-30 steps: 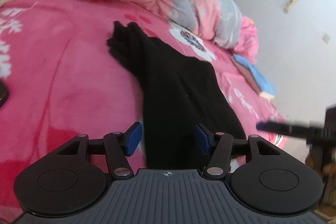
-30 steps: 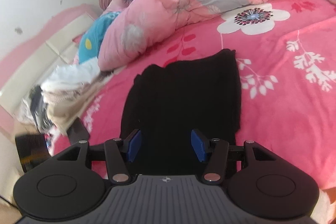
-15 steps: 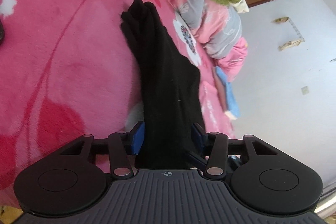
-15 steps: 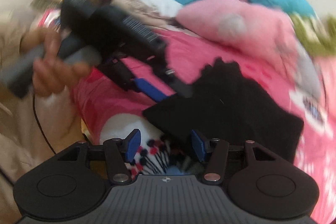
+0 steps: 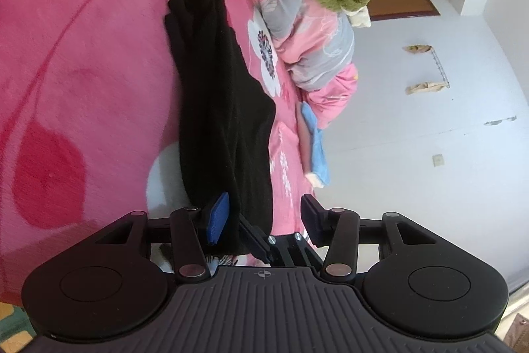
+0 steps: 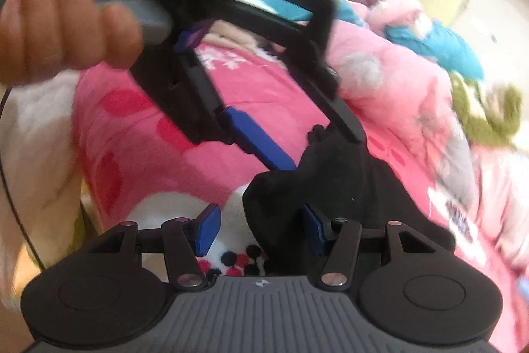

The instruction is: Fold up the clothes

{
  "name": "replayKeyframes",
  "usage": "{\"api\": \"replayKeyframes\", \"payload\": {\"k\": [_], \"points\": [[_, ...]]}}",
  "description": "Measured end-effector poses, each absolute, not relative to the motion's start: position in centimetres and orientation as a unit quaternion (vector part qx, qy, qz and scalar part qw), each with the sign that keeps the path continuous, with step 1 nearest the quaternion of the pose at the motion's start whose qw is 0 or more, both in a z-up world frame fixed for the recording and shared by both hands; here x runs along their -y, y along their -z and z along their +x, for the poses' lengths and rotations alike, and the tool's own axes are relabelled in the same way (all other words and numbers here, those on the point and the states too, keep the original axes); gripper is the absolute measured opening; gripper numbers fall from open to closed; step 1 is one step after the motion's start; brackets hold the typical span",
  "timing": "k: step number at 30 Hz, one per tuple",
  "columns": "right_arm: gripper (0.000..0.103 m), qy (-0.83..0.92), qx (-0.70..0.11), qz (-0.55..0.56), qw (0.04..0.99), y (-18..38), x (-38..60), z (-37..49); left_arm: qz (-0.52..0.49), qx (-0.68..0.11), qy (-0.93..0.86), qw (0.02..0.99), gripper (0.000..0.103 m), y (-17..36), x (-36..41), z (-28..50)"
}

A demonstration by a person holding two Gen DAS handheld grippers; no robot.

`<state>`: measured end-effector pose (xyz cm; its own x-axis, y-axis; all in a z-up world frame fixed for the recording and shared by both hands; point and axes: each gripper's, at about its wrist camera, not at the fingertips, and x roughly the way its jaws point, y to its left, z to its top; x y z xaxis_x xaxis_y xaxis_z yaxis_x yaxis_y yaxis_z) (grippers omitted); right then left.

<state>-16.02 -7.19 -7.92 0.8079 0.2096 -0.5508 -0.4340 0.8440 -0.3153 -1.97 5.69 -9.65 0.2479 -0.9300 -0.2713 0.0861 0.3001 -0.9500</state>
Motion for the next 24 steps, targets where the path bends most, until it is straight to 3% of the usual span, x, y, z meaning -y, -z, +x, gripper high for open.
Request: {"api": "replayKeyframes", "payload": {"k": [4, 6, 9, 24], "points": [[0.038, -0.16, -0.254, -0.197, 0.933, 8.0, 7.6, -15.7, -0.444, -0.469, 0.377, 0.664, 0.047, 9.8, -5.8, -2.0], [0.019, -0.155, -0.257, -0.177, 0.937, 7.7, 8.3, -15.5, -0.446, -0.458, 0.367, 0.675, 0.048, 9.6, -6.3, -2.2], [0.01, -0.153, -0.256, -0.154, 0.942, 7.1, 9.1, -15.5, -0.444, -0.452, 0.358, 0.686, 0.054, 9.2, -6.4, -2.0], [0.008, -0.174, -0.213, -0.163, 0.948, 6.8, 8.9, -16.8, -0.387, -0.52, 0.332, 0.686, 0.056, 8.7, -2.5, 0.1]]}}
